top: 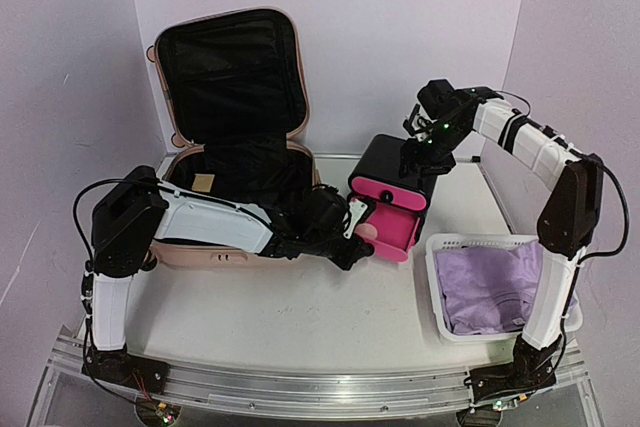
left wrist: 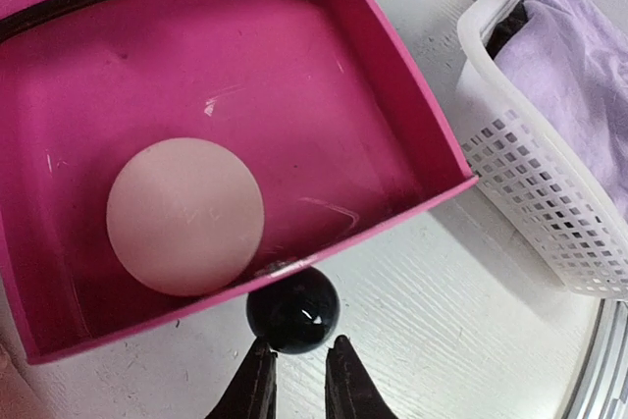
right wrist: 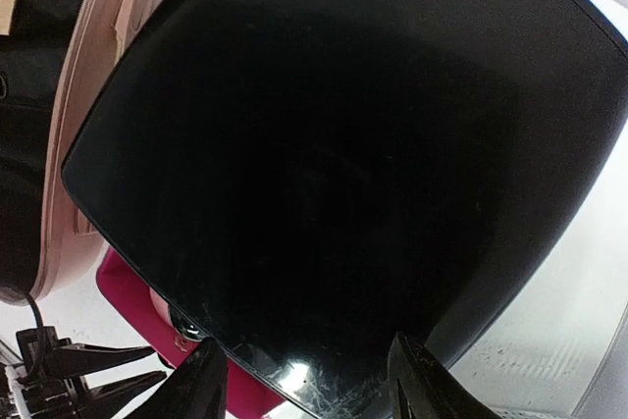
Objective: Open, take out, and arrange the luggage
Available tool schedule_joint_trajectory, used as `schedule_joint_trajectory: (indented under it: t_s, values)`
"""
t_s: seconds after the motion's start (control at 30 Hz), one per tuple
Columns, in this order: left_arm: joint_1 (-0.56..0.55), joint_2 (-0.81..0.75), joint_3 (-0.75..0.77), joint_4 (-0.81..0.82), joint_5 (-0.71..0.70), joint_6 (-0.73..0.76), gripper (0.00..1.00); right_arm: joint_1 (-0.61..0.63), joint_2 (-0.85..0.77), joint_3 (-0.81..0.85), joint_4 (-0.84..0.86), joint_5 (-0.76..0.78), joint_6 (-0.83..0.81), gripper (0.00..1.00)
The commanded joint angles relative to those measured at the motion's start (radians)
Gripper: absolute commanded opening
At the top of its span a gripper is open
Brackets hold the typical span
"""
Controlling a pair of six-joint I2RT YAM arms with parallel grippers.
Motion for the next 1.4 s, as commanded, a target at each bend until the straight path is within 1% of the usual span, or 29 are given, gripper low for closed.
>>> schedule_joint_trajectory:
  t_s: [0.0,0.1,0.33,0.5,0.67,0.83,0.97,1.03,1.13,1.23,1.27,1.37]
  values:
    - [0.002,0.027,0.107,0.028,-0.034,0.039,0.18,-0.001,0.002,0.013,0.004,-0.019,0.019,0.57]
    - [0.004,0.056,0.144,0.023,-0.072,0.042,0.16,0.0,-0.001,-0.007,0.004,-0.04,0.024,0.57]
    - [0.01,0.117,0.25,0.009,-0.13,0.086,0.17,0.0,-0.019,-0.057,0.012,-0.085,0.039,0.57]
    - [0.03,0.165,0.327,0.007,-0.144,0.111,0.18,0.0,-0.032,-0.095,0.022,-0.099,0.049,0.56]
    - [0.05,0.218,0.424,0.007,-0.14,0.14,0.21,-0.001,-0.045,-0.133,0.029,-0.105,0.057,0.56]
    - [0.066,0.292,0.522,0.007,-0.137,0.17,0.21,-0.001,-0.054,-0.16,0.041,-0.145,0.073,0.56]
    - [0.072,0.335,0.571,0.007,-0.139,0.205,0.2,0.0,-0.067,-0.178,0.048,-0.157,0.08,0.56]
    - [0.073,0.334,0.572,0.007,-0.137,0.224,0.21,0.0,-0.072,-0.181,0.05,-0.157,0.08,0.56]
    - [0.073,0.273,0.522,0.007,-0.12,0.225,0.26,-0.001,-0.074,-0.182,0.05,-0.149,0.076,0.56]
    - [0.072,0.163,0.416,0.007,-0.055,0.223,0.35,0.0,-0.071,-0.182,0.051,-0.149,0.073,0.56]
    - [0.073,0.122,0.38,0.007,-0.011,0.218,0.38,-0.001,-0.067,-0.182,0.053,-0.149,0.071,0.56]
    - [0.072,0.027,0.279,0.007,0.035,0.197,0.43,0.0,-0.057,-0.183,0.054,-0.14,0.064,0.56]
